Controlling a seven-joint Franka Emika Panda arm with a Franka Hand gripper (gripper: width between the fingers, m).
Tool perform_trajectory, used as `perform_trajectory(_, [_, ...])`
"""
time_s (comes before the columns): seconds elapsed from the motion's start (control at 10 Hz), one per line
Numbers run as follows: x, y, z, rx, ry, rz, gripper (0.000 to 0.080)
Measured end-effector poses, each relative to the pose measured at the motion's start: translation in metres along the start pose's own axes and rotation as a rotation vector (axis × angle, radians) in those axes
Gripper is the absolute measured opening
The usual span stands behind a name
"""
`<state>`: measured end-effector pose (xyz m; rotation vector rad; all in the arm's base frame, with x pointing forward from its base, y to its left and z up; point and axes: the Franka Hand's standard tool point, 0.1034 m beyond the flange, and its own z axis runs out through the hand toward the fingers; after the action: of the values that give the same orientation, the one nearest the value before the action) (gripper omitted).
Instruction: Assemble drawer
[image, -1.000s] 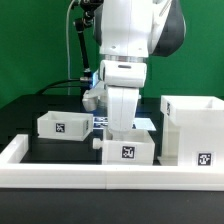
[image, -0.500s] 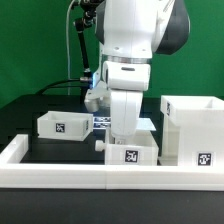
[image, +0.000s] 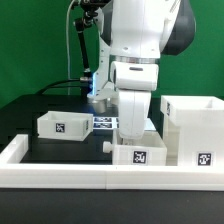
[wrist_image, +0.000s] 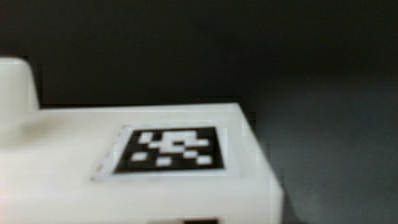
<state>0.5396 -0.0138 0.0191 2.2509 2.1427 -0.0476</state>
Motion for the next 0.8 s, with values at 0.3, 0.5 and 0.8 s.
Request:
perform_trajectory(0.3, [0.002, 0.001, 0.002, 0.006, 0.001, -0.002, 0.0041])
perform_trajectory(0.5, [0.008, 0.006, 0.001, 0.003, 0.005, -0.010, 0.0041])
perform_trajectory(0.8, [0.014, 0.008, 0.000, 0.001, 0.008, -0.016, 0.0041])
